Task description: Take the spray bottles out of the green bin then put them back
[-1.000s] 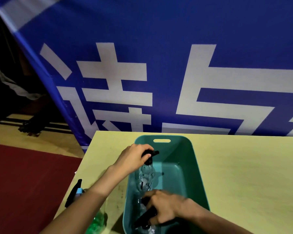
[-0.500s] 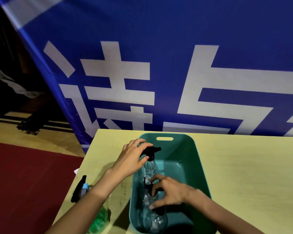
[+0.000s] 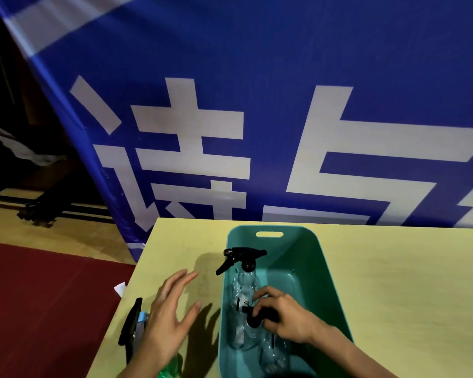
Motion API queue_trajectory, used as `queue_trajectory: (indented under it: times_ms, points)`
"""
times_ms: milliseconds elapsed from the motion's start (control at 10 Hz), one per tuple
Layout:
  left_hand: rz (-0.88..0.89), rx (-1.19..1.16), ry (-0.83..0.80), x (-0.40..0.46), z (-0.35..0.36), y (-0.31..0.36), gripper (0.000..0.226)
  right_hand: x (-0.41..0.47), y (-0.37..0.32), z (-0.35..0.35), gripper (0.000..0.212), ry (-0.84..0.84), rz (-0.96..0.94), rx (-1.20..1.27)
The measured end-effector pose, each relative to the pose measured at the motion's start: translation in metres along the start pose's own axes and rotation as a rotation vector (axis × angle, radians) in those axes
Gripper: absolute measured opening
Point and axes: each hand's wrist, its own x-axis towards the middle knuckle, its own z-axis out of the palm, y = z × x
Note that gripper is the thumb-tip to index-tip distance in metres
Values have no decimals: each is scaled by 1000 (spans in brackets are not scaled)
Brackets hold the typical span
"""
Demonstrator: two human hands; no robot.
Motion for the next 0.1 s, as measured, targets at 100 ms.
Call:
queue_trajectory:
  times_ms: [100]
  points:
    - [-66, -110, 143, -24, -8, -11, 47, -7, 5, 0, 29, 97, 5, 80]
